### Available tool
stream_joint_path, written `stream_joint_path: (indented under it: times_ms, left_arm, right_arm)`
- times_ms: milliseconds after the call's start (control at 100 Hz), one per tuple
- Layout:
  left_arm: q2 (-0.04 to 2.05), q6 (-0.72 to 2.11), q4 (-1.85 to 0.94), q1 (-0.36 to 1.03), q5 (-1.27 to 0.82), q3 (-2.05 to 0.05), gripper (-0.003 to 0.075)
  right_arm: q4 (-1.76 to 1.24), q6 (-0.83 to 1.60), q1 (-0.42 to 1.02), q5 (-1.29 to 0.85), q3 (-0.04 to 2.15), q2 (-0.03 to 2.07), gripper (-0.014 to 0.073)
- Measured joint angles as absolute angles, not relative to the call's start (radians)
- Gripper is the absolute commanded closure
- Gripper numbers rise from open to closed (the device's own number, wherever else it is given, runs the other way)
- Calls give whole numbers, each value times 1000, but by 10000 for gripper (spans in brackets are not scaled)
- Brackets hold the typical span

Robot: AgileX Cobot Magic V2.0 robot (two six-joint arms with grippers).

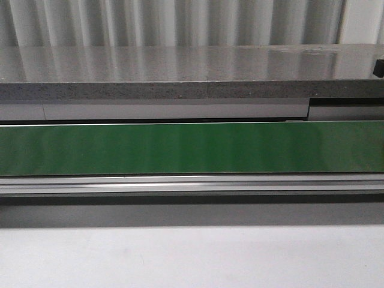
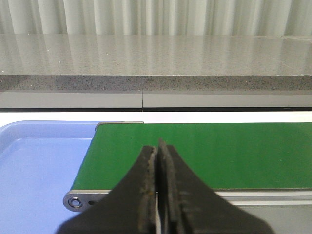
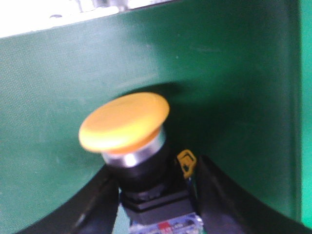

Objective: Move button from right to left
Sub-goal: 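Lift the button with the right gripper and set it on the belt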

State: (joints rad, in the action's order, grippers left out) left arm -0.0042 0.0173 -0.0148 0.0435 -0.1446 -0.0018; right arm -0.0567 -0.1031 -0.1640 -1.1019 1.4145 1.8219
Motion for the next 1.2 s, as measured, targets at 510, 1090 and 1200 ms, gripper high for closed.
stream_joint_path:
  times_ms: [510,1090,1200]
  left_arm:
    - [-4,17,-15,43,-145,-2,740]
    - [-4,17,-15,43,-145,-2,740]
    - [-4,17,-15,43,-145,-2,740]
  right_arm:
    - [-72,121,-134,-1101,1414,1673,655]
    - [-110,134,18,-981,1113,1178,659]
    - [-110,134,39,-925,1006,1057,659]
